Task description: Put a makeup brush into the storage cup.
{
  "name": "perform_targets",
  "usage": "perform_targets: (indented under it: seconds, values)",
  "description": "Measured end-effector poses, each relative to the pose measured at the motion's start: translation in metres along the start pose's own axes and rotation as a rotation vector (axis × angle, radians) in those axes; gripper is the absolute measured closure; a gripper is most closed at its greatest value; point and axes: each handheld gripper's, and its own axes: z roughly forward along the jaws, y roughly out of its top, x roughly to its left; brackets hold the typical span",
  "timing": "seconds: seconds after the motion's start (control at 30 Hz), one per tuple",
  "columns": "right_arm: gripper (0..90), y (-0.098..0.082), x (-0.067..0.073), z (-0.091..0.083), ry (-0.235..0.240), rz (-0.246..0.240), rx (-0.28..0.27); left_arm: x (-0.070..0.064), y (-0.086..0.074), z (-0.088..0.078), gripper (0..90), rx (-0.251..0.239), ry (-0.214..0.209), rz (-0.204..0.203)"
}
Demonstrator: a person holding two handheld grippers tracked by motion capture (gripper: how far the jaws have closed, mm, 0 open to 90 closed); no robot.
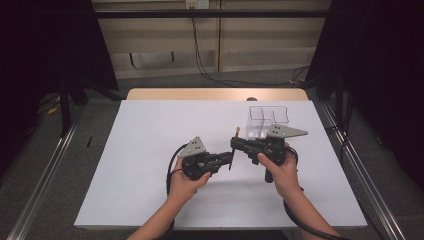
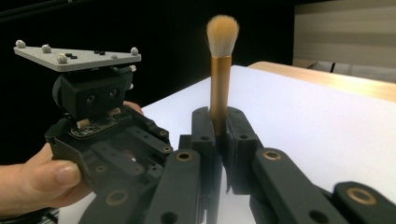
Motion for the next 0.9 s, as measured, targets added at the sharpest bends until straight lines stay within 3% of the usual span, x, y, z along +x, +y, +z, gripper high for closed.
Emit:
perform_targets:
  seconds: [0.4,0.5,0.77,0.9]
  values:
    - [83.9,0.004,-0.004,-0.005,-0.016,-0.019,-0.018,0.005,0.002,-0.006,63.2,-0.016,0.016,0.001]
    - [83.9,0.004,-0.006,-0.007,-0.019,-0.020,-0.023,0.005,0.003,-0.008,58.4,-0.018,0.026,0.026]
    - [83.9,0.006,-0.008,-0.009,-0.024,-0.025,-0.034,0.009,0.007,-0.011,40.1,-0.034,0.044,0.020]
    - [83.9,0.006,-0.009,-0.009,-0.024,-0.024,-0.036,0.009,0.008,-0.010,33.2,-0.030,0.056,0.038]
